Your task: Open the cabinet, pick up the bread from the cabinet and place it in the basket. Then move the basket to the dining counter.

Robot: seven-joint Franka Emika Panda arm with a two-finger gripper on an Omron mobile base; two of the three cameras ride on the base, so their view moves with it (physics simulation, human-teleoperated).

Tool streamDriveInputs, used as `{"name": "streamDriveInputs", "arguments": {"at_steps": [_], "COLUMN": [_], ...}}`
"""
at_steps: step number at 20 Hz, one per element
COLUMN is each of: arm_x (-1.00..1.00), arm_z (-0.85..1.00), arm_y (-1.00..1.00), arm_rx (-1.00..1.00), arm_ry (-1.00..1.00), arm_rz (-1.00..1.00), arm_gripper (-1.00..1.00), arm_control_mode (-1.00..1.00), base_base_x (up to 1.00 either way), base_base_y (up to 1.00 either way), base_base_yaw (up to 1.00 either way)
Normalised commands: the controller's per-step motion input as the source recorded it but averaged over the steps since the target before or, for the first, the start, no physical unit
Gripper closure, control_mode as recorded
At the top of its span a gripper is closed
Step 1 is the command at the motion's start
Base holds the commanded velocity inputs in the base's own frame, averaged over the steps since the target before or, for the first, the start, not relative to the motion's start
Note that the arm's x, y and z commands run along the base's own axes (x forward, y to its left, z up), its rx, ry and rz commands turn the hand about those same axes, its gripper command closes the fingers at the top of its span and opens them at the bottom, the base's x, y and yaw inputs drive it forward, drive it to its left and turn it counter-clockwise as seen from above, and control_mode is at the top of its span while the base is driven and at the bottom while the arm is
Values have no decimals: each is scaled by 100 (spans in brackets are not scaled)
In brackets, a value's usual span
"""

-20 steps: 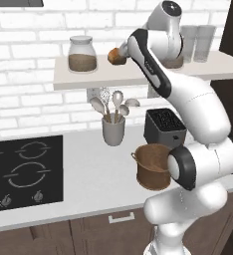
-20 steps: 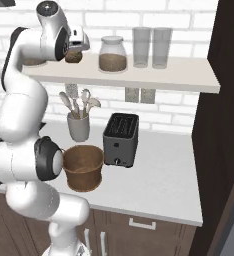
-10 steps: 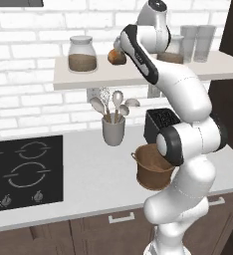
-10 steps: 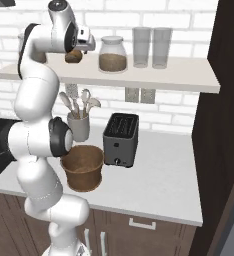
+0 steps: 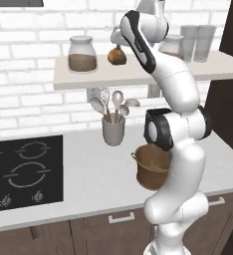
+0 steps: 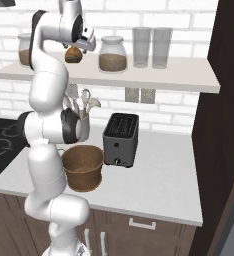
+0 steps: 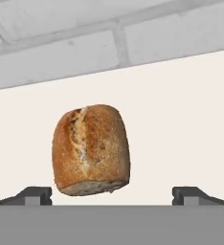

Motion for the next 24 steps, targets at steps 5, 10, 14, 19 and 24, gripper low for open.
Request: {"name": "streamDriveInputs", "arguments": {"at_steps": [5,10,14,19,24], "arm_x": [21,33,38,10,0], "arm_z": [0,0,-8,-22,-26], "arm_y": [28,20,0,0,0], "arm_rx": [0,-3,-4,-5,-4], "arm_ry": [1,3,5,6,5], "arm_rz": [0,0,0,0,0], "arm_gripper": [-100,-100,-100,-100,-100], "arm_control_mode": [-100,-100,-100,-100,-100], "base_base_x": [0,0,0,0,0], "base_base_y": [0,0,0,0,0], "base_base_yaw": [0,0,0,0,0]}}
